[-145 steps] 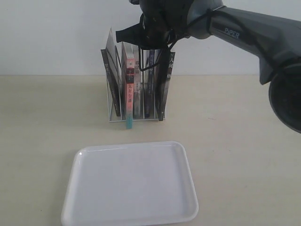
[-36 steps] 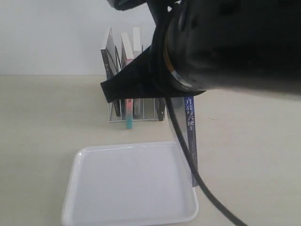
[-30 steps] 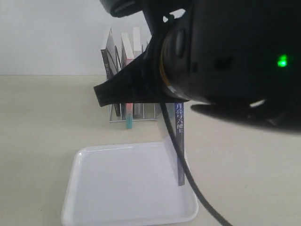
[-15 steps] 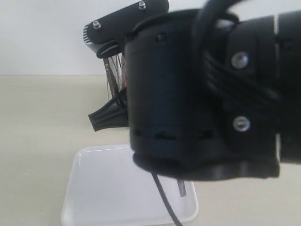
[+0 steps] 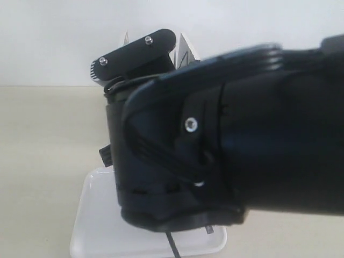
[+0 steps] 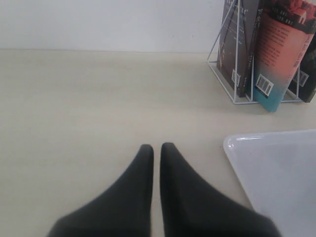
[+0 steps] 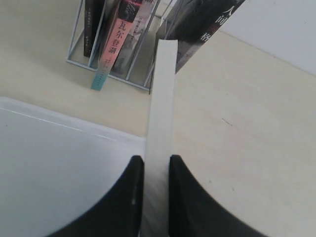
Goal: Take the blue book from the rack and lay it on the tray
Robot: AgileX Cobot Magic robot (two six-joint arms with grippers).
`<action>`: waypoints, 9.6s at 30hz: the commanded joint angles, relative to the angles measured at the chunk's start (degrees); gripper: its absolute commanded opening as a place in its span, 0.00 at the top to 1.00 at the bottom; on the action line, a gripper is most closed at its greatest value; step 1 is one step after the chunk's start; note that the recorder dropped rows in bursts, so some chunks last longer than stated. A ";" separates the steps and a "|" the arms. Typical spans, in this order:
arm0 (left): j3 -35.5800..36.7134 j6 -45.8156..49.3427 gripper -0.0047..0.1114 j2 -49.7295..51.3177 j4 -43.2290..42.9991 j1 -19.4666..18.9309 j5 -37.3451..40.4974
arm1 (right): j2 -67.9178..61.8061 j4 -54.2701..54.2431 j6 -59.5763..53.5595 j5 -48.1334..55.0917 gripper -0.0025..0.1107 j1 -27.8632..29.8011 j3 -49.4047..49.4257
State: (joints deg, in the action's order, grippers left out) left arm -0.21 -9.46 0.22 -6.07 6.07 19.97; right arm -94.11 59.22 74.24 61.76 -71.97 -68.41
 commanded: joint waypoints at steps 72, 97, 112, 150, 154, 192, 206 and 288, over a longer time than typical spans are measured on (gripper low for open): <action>0.21 0.12 0.92 -0.22 0.01 -0.13 -0.22 | -8.43 9.53 9.21 -15.19 0.64 0.09 -0.06; 0.21 0.12 0.92 -0.22 0.01 -0.13 -0.22 | 3.01 2.08 -3.43 -13.20 0.65 -0.01 -0.32; 0.21 0.12 0.92 -0.22 0.01 -0.13 -0.22 | 17.13 -2.32 -19.71 2.26 0.98 -0.01 -0.21; 0.21 0.12 0.92 -0.22 0.01 -0.13 -0.22 | 32.91 12.66 11.71 -1.96 0.98 -0.01 27.77; 0.21 0.12 0.92 -0.22 0.01 -0.13 -0.22 | 32.91 16.34 10.30 -0.75 0.98 0.12 27.77; 0.21 0.12 0.92 -0.22 0.01 -0.13 -0.22 | 94.11 40.72 39.64 -58.87 0.98 60.58 68.41; 0.21 0.12 0.92 -0.22 0.01 -0.13 -0.22 | 94.11 40.72 41.54 -58.95 0.98 60.58 68.41; 0.21 0.12 0.92 -0.22 0.01 -0.13 -0.23 | 94.11 -58.77 -68.74 -41.70 0.98 72.42 68.41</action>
State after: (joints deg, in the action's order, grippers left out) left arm -0.21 -9.46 0.22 -6.07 6.07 19.97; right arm -0.23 0.00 6.03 20.23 0.08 0.00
